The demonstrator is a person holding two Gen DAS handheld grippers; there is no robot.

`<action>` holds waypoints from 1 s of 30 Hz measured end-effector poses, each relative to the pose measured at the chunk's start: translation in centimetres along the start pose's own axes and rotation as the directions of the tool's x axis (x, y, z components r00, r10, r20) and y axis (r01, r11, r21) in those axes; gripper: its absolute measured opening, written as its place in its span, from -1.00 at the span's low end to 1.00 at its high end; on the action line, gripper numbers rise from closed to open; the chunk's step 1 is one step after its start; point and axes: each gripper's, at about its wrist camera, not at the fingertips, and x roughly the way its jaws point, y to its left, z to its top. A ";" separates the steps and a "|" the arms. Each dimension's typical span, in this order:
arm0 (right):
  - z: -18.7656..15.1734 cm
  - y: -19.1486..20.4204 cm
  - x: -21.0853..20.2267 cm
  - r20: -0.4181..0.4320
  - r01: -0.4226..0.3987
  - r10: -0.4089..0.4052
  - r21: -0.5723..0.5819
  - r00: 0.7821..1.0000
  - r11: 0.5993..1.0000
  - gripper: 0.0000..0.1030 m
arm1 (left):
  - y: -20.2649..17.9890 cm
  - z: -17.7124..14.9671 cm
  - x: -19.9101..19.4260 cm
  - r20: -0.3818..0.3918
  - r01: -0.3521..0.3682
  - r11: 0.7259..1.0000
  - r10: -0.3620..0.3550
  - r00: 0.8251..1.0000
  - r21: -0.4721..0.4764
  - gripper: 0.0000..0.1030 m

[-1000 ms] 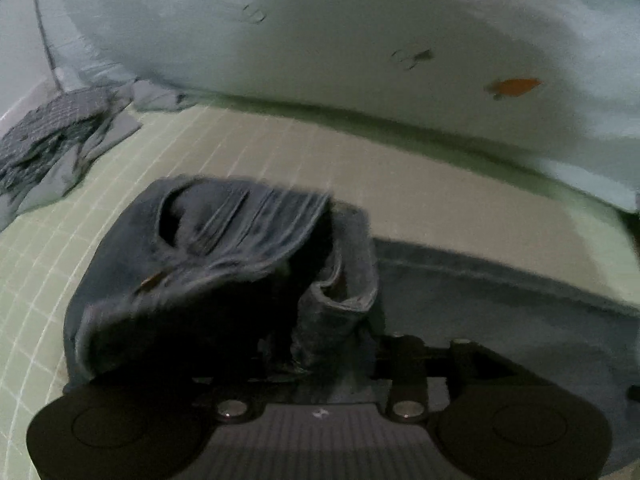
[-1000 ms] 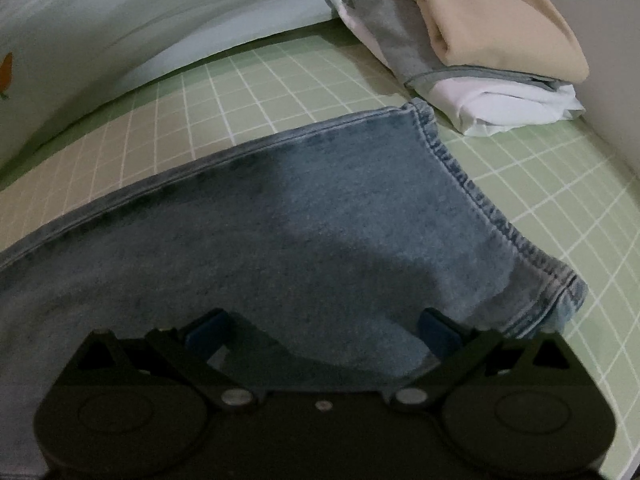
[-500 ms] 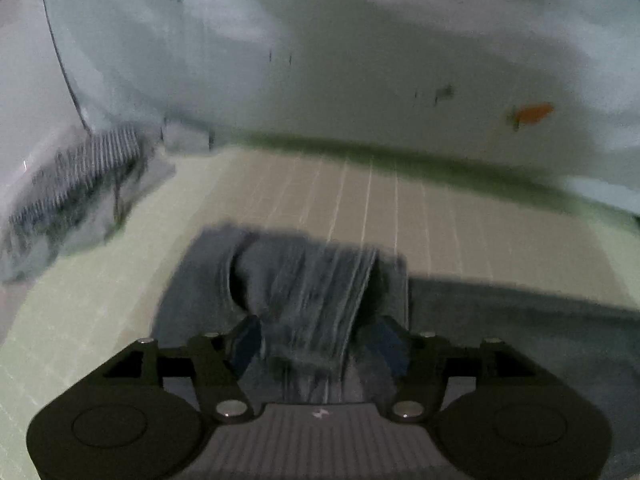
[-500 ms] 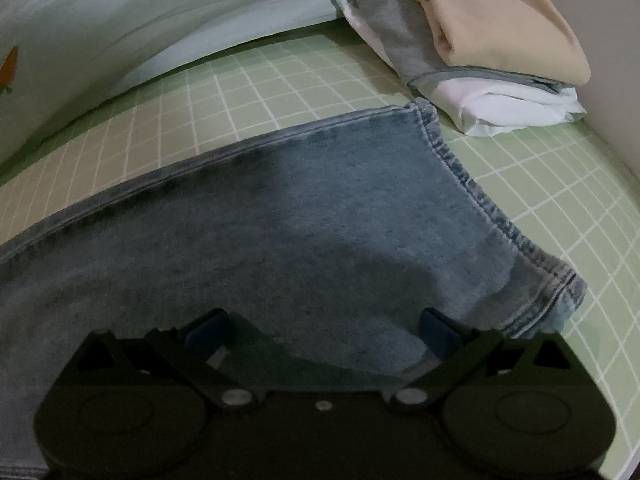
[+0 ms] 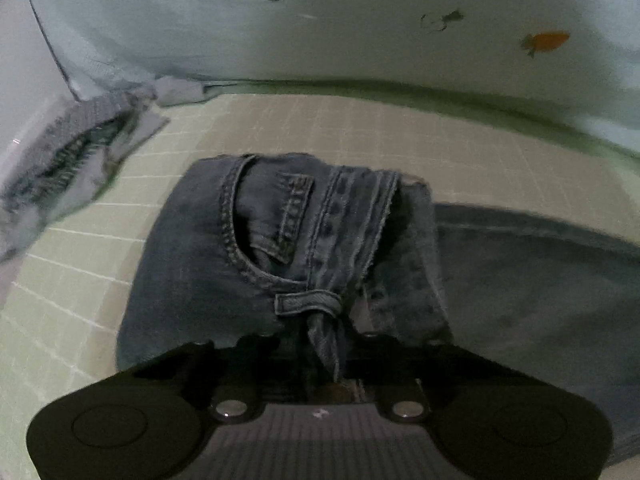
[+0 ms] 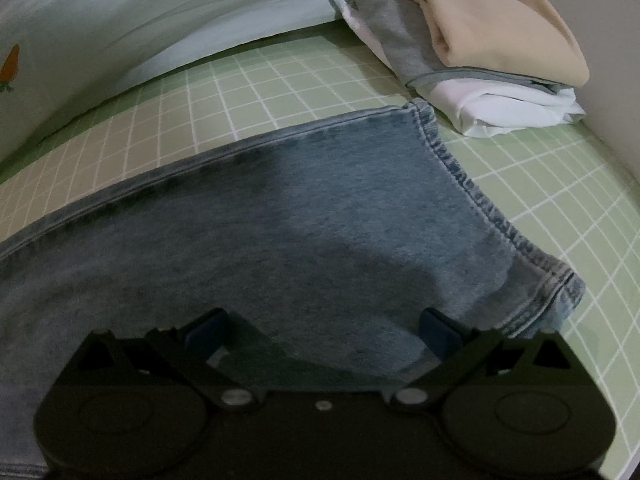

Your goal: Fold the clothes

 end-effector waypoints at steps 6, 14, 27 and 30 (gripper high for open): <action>-0.1 0.0 0.0 0.005 0.001 -0.001 0.001 1.000 1.000 1.00 | -0.7 1.8 -3.8 0.071 0.152 0.987 -0.148 0.986 -0.047 -0.78; 0.0 -0.5 0.1 0.008 -0.009 0.009 -0.012 1.000 1.000 1.00 | -4.4 -1.6 1.7 -0.091 0.153 0.988 -0.150 0.984 0.022 -0.61; 2.2 -7.5 1.3 0.077 0.158 -0.162 0.058 0.984 0.986 1.00 | -4.9 -2.0 2.4 -0.125 0.127 0.987 -0.114 0.986 0.098 0.57; 2.3 -9.1 2.1 0.052 0.151 -0.157 0.097 0.986 0.984 1.00 | -4.8 -1.7 2.3 -0.128 0.129 0.989 -0.118 0.985 0.078 0.62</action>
